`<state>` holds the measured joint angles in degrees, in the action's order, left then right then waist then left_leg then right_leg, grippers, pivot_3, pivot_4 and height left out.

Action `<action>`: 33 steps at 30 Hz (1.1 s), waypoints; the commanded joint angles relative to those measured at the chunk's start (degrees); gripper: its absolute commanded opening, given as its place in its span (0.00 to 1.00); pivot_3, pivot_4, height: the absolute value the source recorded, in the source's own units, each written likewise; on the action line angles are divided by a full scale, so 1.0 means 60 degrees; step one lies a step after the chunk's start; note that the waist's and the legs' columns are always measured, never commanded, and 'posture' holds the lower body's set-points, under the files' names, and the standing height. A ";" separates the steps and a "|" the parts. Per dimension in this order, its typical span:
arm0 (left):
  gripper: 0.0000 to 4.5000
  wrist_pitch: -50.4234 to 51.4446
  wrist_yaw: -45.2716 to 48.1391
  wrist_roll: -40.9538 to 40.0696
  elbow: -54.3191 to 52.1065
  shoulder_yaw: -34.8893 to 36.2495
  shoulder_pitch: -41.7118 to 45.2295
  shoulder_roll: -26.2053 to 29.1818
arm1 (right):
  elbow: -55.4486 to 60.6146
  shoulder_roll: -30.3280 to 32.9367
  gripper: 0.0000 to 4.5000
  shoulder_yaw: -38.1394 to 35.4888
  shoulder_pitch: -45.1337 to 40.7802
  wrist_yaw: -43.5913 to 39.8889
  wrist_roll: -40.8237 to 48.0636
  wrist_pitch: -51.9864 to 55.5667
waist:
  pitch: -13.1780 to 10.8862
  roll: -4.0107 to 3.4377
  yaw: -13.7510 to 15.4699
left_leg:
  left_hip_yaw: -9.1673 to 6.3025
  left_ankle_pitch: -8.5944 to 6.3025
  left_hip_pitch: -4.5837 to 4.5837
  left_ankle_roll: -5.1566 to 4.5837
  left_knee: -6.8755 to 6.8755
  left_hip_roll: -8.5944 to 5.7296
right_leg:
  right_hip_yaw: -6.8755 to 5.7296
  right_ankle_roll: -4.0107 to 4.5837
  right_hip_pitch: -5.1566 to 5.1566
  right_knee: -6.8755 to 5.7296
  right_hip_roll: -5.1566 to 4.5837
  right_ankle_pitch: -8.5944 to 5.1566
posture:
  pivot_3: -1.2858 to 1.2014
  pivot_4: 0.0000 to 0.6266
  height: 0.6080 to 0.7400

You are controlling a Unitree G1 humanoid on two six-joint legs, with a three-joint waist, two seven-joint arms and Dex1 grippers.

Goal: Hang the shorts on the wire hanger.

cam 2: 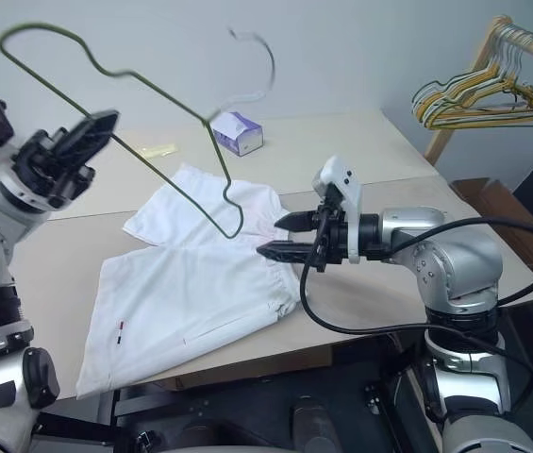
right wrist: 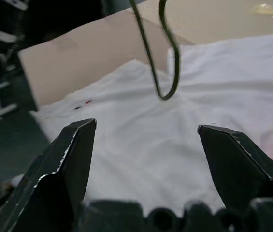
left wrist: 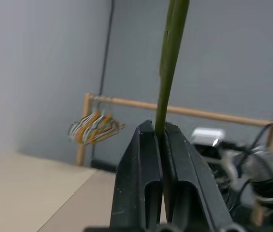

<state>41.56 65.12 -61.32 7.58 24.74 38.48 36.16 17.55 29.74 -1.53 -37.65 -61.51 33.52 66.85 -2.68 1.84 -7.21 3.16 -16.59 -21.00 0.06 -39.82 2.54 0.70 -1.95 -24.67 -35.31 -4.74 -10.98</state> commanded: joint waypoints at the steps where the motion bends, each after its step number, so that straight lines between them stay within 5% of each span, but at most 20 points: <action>1: 0.00 0.0342 0.0592 -0.0662 -0.0070 0.0287 0.0221 0.0182 | -0.0559 -0.0086 0.89 0.0334 -0.0309 -0.0296 0.0405 -0.0513 | 0.0000 0.0000 -0.0037 | 0.0001 0.0000 0.0006 -0.0001 0.0000 0.0001 | 0.0002 0.0000 0.0004 0.0000 0.0001 0.0000 | 0.49 0.00 1.00; 12: 0.00 0.0432 0.0553 -0.0700 -0.0645 0.0119 0.0019 0.0066 | -0.1728 -0.0663 0.89 0.1604 -0.1336 -0.0068 0.0260 -0.1314 | 0.0000 0.0000 0.0069 | -0.0003 -0.0001 0.0008 -0.0001 -0.0001 0.0005 | -0.0004 -0.0003 0.0016 0.0006 0.0003 0.0002 | 0.50 0.00 1.00; 23: 0.00 0.0215 0.0320 -0.0504 -0.0810 -0.0015 -0.0136 -0.0160 | -0.1981 -0.1021 0.89 0.1566 -0.1676 0.0950 0.0285 -0.1250 | 0.0000 0.0000 0.0054 | -0.0001 -0.0001 0.0009 -0.0001 -0.0003 0.0005 | -0.0004 -0.0003 0.0016 0.0003 0.0002 0.0003 | 0.49 0.00 1.00; 27: 0.00 0.0149 0.0351 -0.0463 -0.0812 -0.0041 -0.0176 -0.0217 | -0.1985 -0.1022 0.69 0.1645 -0.1658 0.1093 0.0327 -0.1162 | 0.0000 0.0000 0.0041 | -0.0002 -0.0001 0.0008 -0.0001 -0.0002 0.0005 | -0.0005 -0.0003 0.0016 0.0004 0.0002 0.0004 | 0.49 0.00 1.00; 33: 0.00 -0.0060 0.0403 -0.0252 -0.0761 -0.0110 -0.0177 -0.0274 | -0.2002 -0.1027 0.18 0.1680 -0.1596 0.1311 0.0303 -0.1168 | 0.0000 0.0000 0.0035 | -0.0001 -0.0001 0.0008 -0.0001 -0.0002 0.0005 | -0.0004 -0.0003 0.0016 0.0004 0.0003 0.0004 | 0.49 0.00 1.00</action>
<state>42.39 67.03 -62.95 4.19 23.73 37.07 34.37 4.92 23.61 9.23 -46.29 -54.13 34.95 60.20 -2.68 1.83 -7.00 3.15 -16.60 -20.95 0.06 -39.83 2.57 0.67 -1.97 -24.57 -35.29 -4.72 -10.96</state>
